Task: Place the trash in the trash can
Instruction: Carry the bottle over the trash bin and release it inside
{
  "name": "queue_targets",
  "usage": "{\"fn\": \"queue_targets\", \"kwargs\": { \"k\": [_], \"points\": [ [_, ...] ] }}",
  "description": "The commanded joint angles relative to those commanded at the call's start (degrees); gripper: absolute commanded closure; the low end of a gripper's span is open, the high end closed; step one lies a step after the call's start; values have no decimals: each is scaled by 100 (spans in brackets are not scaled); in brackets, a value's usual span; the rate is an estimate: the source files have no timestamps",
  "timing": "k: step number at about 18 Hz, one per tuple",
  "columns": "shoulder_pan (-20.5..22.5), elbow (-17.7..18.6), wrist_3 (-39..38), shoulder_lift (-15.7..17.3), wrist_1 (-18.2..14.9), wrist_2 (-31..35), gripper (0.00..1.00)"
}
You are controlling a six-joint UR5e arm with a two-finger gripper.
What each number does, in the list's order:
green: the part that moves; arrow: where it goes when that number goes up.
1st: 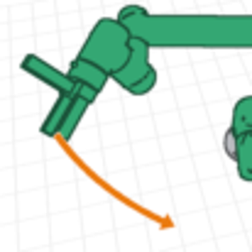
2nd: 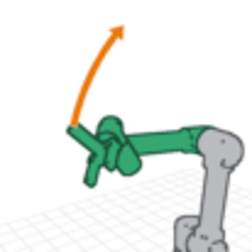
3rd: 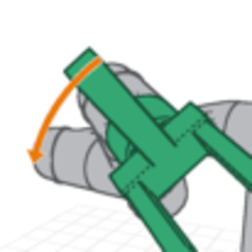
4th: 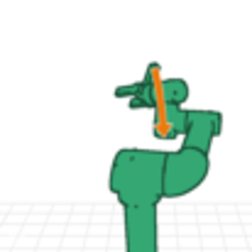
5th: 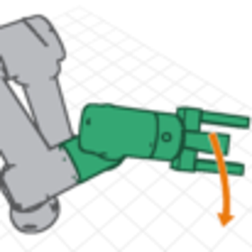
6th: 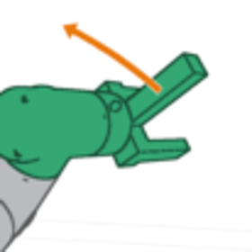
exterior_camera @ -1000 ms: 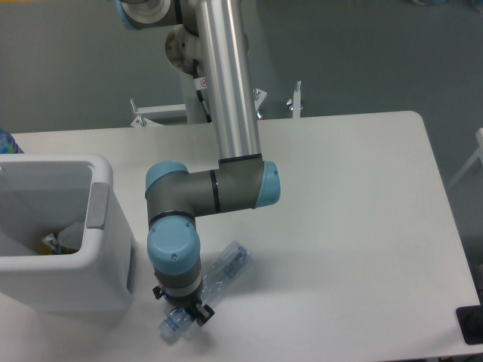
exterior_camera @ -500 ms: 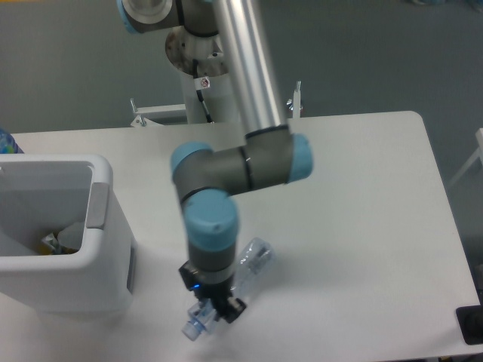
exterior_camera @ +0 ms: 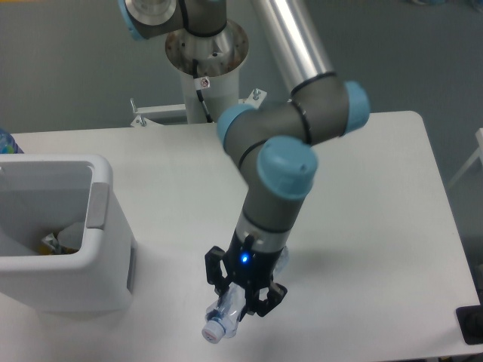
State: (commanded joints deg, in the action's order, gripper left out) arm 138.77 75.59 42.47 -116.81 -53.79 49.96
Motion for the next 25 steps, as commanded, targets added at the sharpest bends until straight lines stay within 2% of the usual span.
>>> {"fn": "queue_targets", "kwargs": {
  "k": [2,5,10,15,21,24,25],
  "points": [
    [27,-140,-439,141,0,-695,59],
    [-8,-334,-1011,360,26,-1216,59],
    [-368,-317,-1214,764,35,-1515,59],
    [-798,-326,-1434,1029,62,-1761,59],
    [-1247,-308,-1452,1047,62,-1770,58],
    [-1397,-212,-1444,1038,70,-1770,50],
    [-1414,-168,-1444,1038,70,-1762,41]
  ]
}}
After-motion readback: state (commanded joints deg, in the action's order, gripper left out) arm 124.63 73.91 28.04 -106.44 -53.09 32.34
